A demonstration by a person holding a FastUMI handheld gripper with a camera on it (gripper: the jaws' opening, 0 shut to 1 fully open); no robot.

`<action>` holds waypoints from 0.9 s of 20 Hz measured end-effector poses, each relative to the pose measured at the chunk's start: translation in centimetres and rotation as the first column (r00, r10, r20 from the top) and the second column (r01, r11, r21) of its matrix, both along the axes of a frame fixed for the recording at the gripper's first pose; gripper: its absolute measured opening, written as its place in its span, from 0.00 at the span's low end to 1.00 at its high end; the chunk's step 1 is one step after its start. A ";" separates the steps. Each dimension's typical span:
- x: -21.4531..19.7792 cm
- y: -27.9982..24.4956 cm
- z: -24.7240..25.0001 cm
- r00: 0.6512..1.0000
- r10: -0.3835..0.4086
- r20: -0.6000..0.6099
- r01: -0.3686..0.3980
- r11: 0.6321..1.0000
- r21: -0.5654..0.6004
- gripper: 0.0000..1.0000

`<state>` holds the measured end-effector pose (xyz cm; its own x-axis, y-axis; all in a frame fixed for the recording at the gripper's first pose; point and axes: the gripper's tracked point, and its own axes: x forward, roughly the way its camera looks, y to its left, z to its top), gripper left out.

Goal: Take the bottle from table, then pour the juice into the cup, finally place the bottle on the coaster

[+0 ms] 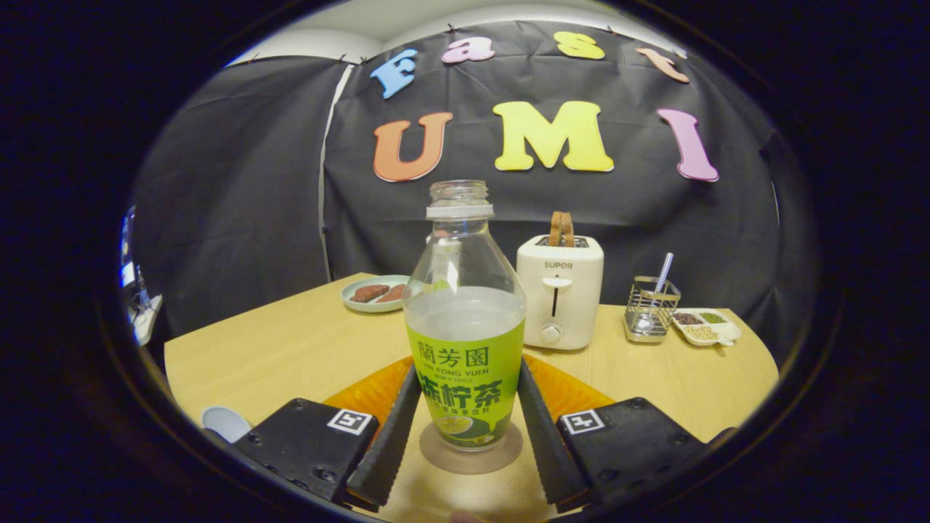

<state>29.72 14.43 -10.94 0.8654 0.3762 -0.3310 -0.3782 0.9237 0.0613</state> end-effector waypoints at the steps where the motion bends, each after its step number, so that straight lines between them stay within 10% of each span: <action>1: -0.1 0.3 -0.6 1.000 0.005 -0.008 -0.005 1.000 0.000 0.80; 18: -1.9 -0.6 -1.1 0.999 -0.032 0.002 0.032 0.999 0.024 1.00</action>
<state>27.85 13.80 -12.00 0.8778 0.3561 -0.3204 -0.3487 0.9336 0.0823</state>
